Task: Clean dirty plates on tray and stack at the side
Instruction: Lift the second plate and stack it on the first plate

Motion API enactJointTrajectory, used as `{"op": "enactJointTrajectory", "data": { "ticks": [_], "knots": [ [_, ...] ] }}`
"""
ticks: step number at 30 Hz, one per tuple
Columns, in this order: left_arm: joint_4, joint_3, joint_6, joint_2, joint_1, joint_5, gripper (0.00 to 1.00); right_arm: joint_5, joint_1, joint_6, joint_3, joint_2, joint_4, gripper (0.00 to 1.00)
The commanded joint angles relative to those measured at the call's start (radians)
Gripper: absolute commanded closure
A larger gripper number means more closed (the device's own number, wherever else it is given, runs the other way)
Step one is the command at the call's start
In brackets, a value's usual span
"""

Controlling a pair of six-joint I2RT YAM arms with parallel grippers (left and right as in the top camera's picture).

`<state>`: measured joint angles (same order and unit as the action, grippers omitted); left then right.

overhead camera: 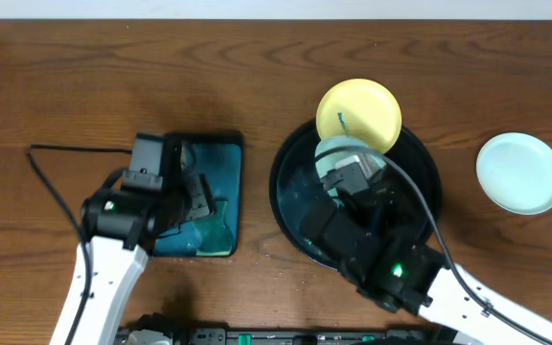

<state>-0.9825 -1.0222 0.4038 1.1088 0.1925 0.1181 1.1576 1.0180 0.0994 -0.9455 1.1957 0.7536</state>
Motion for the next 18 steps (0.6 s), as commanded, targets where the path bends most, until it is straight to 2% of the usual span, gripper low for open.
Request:
{"op": "enactJointTrajectory", "data": {
  "ticks": [1, 5, 18],
  "knots": [
    [-0.009, -0.006, -0.007, -0.027, -0.004, 0.006, 0.36, 0.183, 0.050, -0.060, -0.018, 0.000, -0.002, 0.99],
    [-0.011, -0.006, -0.007, -0.024, -0.004, 0.005, 0.23, 0.189, 0.080, -0.072, -0.018, 0.000, -0.002, 0.99],
    [-0.003, -0.006, 0.000, -0.024, -0.004, 0.005, 0.22, 0.189, 0.089, -0.072, -0.018, 0.000, -0.002, 0.99]
  ]
}}
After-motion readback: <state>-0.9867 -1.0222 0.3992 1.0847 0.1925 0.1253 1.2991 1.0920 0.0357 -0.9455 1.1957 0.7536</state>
